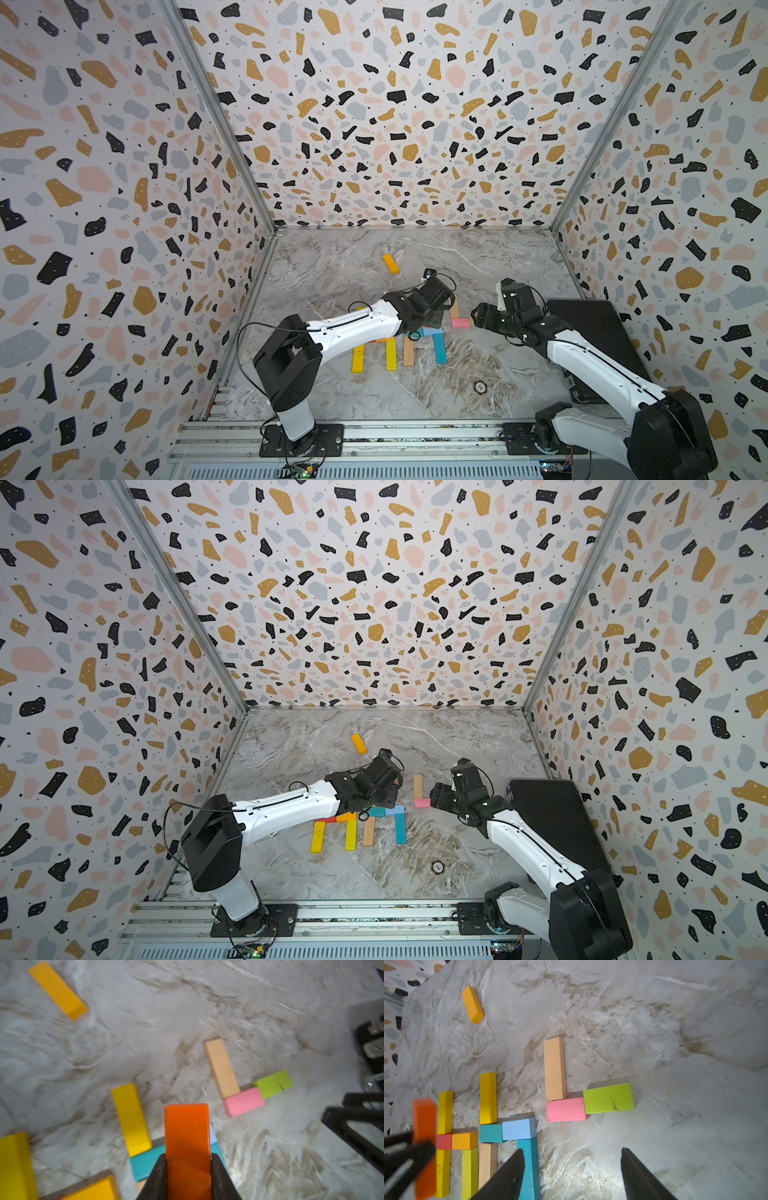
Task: Assemble the letter h with building blocks
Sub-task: Pick up the building block from the center of the board, then place the building block at the center of the board.
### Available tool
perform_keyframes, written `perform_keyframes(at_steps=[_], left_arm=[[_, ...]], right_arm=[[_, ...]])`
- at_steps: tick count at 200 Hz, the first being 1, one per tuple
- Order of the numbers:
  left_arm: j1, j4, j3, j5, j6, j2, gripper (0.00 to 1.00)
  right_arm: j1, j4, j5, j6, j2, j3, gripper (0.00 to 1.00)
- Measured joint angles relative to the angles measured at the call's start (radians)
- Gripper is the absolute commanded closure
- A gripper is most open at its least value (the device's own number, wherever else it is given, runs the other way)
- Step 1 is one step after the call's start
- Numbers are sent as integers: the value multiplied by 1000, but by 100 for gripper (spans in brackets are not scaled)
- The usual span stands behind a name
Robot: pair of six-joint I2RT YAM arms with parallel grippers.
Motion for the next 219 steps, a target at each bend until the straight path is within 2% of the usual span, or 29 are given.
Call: perform_keyframes(at_steps=[27,78,113,179,219], left_arm=[[-54,45,-2,68,-73,33,71],[-121,102,99,143,-168,177,72],[-150,107,101,147,-210,211,71],[-159,69,97,186,-310,221,79],[-182,-70,214,128,-363,327,83]], right_arm=[[-35,-34,80,22,-97,-6,23],[-68,-80,189,47,-220,-23,22],[-74,-106,224,47,-232,-23,22],[-76,-157,306,39,-328,-23,22],[-76,-171,334,36,-342,-23,21]])
